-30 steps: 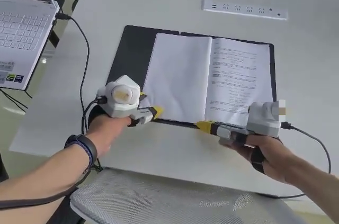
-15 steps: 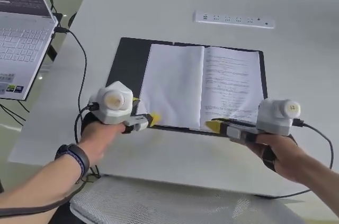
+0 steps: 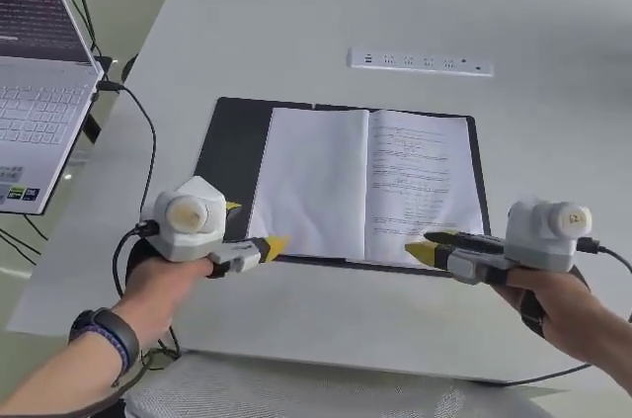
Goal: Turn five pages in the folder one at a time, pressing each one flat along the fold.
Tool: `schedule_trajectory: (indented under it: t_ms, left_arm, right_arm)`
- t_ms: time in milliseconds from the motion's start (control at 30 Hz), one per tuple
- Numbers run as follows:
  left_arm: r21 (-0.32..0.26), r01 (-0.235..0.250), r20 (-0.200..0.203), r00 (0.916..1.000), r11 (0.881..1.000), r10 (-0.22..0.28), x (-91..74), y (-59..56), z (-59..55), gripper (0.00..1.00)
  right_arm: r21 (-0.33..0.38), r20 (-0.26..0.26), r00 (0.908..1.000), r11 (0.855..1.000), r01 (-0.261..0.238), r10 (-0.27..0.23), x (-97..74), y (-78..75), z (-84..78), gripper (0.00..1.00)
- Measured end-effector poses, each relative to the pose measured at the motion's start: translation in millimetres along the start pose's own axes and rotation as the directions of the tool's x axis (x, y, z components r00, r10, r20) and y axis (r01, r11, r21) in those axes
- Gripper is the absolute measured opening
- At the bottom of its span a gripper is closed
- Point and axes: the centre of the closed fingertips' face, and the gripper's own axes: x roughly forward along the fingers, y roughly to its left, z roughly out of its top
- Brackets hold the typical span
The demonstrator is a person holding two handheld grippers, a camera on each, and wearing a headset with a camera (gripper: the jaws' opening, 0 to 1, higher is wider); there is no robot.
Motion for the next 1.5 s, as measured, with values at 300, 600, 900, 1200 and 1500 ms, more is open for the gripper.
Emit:
schedule_trajectory:
  t_ms: [300, 600, 900, 1200, 1500]
  left_arm:
    - [0.037, -0.003, 0.026, 0.9996, 0.999, 0.002, -15.6, 1.3, 15.3, 0.6]
    - [0.036, -0.013, 0.056, 0.9984, 0.999, 0.011, -27.7, 6.6, 21.4, 0.65]
    - [0.013, -0.03, 0.06, 0.9978, 0.999, 0.03, -46.1, 4.5, 19.0, 0.74]
    - [-0.012, -0.051, 0.079, 0.9955, 0.999, 0.052, -57.7, 2.6, 17.8, 0.76]
    - [0.005, -0.038, 0.096, 0.9947, 0.999, 0.037, -50.2, -4.1, 33.2, 0.77]
  right_arm:
    - [-0.103, 0.011, 0.9971, 0.992, 0.076, -0.075, -30.1, -11.0, 9.5, 0.4]
    - [-0.136, 0.054, 0.9905, 0.982, 0.133, -0.126, -57.1, -14.6, 18.4, 0.46]
    - [-0.141, 0.057, 0.9852, 0.976, 0.168, -0.162, -71.9, -11.3, 11.5, 0.55]
    - [-0.117, 0.088, 0.9789, 0.974, 0.194, -0.184, -86.7, -8.0, 9.7, 0.59]
    - [-0.113, 0.091, 0.9757, 0.971, 0.209, -0.2, -92.2, -11.0, 9.1, 0.6]
